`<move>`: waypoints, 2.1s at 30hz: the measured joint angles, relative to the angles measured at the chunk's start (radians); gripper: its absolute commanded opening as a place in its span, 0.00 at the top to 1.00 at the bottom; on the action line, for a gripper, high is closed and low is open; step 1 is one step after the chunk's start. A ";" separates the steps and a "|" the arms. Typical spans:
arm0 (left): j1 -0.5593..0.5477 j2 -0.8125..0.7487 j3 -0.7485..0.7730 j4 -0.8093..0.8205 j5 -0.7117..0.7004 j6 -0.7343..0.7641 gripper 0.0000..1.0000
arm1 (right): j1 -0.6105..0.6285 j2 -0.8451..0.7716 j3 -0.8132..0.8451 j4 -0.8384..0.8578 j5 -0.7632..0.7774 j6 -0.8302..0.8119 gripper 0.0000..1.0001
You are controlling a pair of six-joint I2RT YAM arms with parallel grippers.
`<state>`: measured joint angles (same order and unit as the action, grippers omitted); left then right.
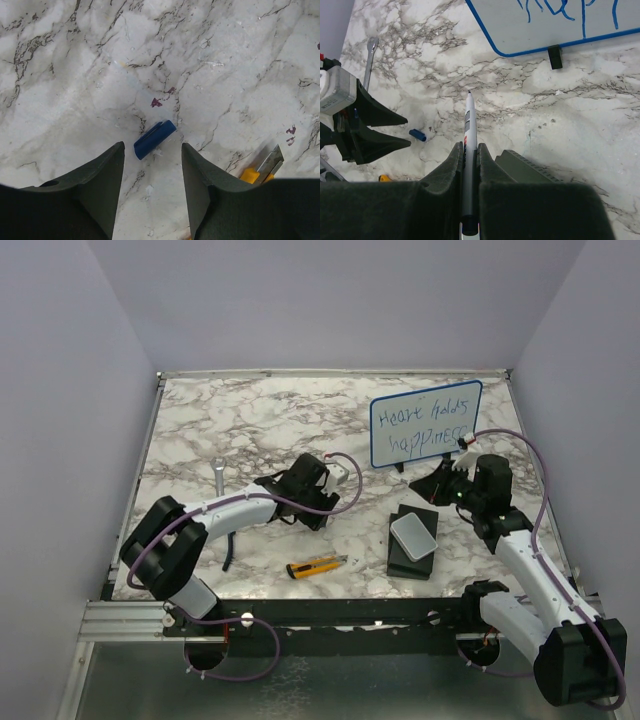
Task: Write a sentence on the whiteboard
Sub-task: Close the whiteboard marker at the center of the board.
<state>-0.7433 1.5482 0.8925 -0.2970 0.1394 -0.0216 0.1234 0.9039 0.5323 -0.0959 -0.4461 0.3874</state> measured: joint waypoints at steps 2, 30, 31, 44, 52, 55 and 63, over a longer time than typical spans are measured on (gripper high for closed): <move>-0.013 0.006 0.000 -0.008 -0.010 0.000 0.51 | 0.000 0.000 0.000 0.000 0.000 0.000 0.99; -0.097 0.048 -0.001 -0.021 -0.172 -0.019 0.66 | 0.000 -0.005 -0.006 0.000 0.001 0.000 0.99; -0.097 0.052 -0.001 -0.021 -0.170 -0.019 0.67 | 0.000 -0.005 -0.006 0.000 0.001 0.000 0.99; -0.119 0.076 -0.001 -0.018 -0.169 -0.018 0.82 | 0.000 -0.012 -0.016 0.001 0.001 0.001 0.99; -0.136 0.074 0.001 0.002 -0.172 -0.018 1.00 | 0.000 -0.004 -0.017 0.002 -0.021 0.001 0.99; -0.136 0.047 -0.005 0.004 -0.177 -0.015 1.00 | 0.000 0.011 -0.017 0.006 -0.060 0.001 1.00; -0.136 -0.232 -0.051 0.037 -0.140 0.048 1.00 | 0.001 0.130 0.077 -0.031 -0.257 0.003 0.99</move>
<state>-0.8795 1.3159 0.8413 -0.2596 -0.0006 0.0261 0.1242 1.0344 0.6090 -0.1268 -0.7029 0.3901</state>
